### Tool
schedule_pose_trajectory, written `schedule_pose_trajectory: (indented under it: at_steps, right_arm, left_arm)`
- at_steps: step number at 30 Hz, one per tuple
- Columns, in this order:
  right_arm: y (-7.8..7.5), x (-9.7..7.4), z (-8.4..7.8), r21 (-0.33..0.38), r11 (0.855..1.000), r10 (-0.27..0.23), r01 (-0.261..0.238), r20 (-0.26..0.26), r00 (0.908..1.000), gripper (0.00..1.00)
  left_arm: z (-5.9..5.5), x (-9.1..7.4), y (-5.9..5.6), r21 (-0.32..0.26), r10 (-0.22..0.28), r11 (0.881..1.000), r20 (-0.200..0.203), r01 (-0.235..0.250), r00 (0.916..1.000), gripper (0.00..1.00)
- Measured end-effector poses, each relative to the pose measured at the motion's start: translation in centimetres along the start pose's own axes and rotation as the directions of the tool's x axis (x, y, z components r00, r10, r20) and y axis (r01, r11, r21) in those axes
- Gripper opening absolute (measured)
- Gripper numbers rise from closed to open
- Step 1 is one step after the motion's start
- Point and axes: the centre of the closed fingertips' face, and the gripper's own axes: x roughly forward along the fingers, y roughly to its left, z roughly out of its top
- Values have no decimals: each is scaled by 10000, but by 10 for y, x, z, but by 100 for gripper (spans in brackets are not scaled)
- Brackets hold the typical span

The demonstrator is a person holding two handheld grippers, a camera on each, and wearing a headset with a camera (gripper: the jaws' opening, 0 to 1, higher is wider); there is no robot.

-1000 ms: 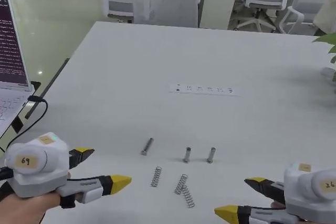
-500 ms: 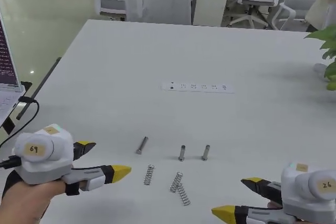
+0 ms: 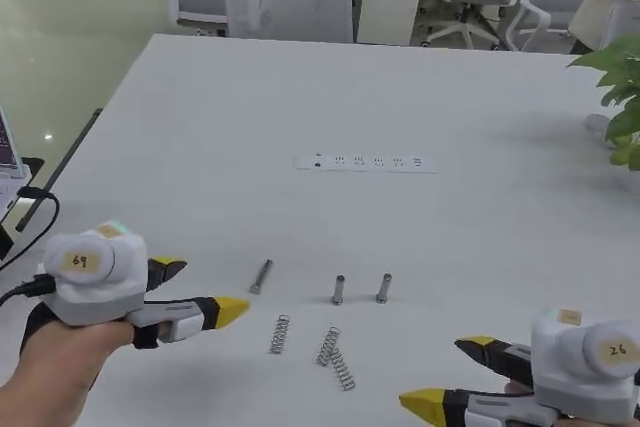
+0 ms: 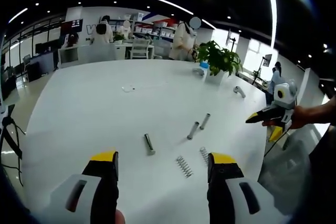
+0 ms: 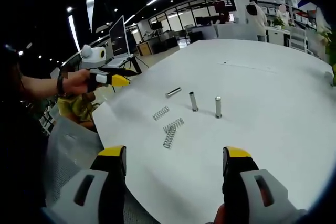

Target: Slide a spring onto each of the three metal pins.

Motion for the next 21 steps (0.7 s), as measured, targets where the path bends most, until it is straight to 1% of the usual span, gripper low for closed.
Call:
schedule_pose_trajectory:
  at_steps: [6,9,16,21]
  right_arm:
    - [0,0,-1,57,10000,-8,8,-6,10000,74]
    - [0,1,-2,91,10000,-1,1,11,10000,73]
    - [2,1,-7,167,9999,14,-13,-75,10000,73]
    - [3,1,-8,254,9997,7,-6,-56,10000,72]
  left_arm:
    - [1,10,4,-23,1,10000,-64,-1,10000,63]
    - [0,15,4,-44,-21,10000,-101,20,9999,62]
    - [-10,32,9,-76,-33,10000,-523,30,9986,59]
    - [-12,42,13,-152,-6,9999,-649,-4,9979,55]
